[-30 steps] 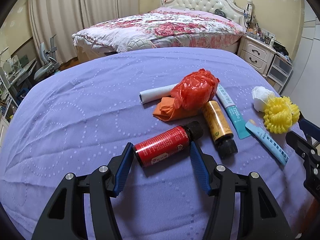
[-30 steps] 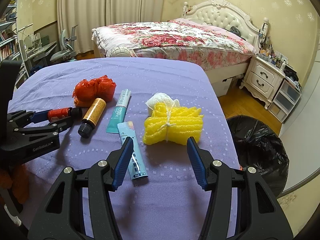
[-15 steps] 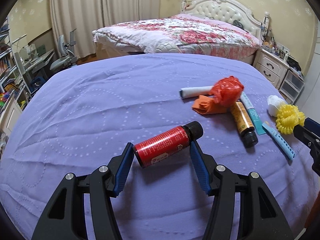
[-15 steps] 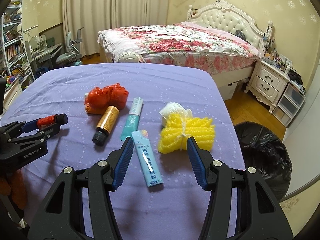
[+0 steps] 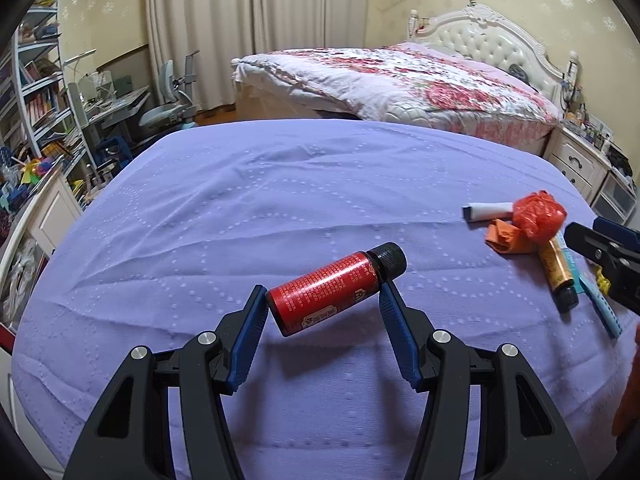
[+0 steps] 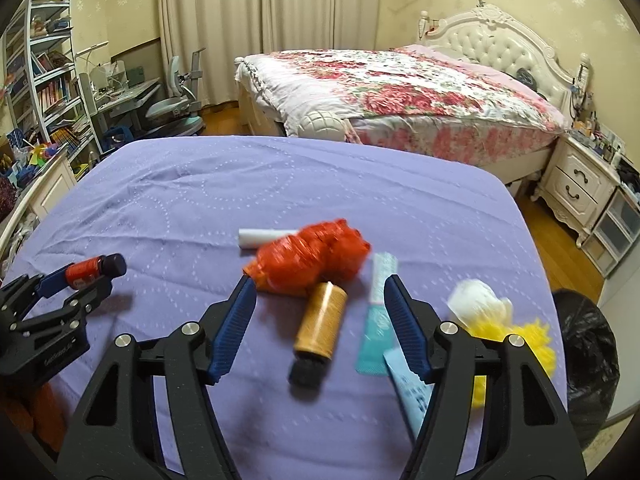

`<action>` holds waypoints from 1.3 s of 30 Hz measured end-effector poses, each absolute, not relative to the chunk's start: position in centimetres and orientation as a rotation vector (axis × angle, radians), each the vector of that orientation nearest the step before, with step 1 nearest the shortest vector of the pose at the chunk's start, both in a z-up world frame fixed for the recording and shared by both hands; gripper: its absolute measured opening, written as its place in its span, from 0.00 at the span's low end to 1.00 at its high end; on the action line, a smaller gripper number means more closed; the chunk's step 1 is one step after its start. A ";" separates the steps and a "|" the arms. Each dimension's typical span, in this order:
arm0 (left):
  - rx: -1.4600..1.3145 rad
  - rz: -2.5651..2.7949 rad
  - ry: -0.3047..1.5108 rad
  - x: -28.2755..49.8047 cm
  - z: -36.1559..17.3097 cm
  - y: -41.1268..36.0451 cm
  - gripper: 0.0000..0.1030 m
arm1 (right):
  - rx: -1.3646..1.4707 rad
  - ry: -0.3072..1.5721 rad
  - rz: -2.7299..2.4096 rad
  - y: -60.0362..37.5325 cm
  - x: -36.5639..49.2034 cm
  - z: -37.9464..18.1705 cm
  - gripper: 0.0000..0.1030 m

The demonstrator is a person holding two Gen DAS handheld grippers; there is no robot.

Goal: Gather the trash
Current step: 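Grasp the red spray can with the left tool and lift it, then grasp the red plastic bag with the right tool while the left tool holds the spray can, then carry both items over the black bin and open the right tool to drop the bag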

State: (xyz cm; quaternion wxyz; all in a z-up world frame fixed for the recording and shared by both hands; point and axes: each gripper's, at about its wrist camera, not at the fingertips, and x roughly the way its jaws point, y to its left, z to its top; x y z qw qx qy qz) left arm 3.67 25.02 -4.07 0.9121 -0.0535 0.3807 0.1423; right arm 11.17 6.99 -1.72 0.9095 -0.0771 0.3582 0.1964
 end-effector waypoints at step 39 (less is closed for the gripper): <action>-0.150 0.271 0.765 2.5 -4.1 25.1 0.55 | -0.127 0.719 0.292 -0.1 8.3 -0.6 0.29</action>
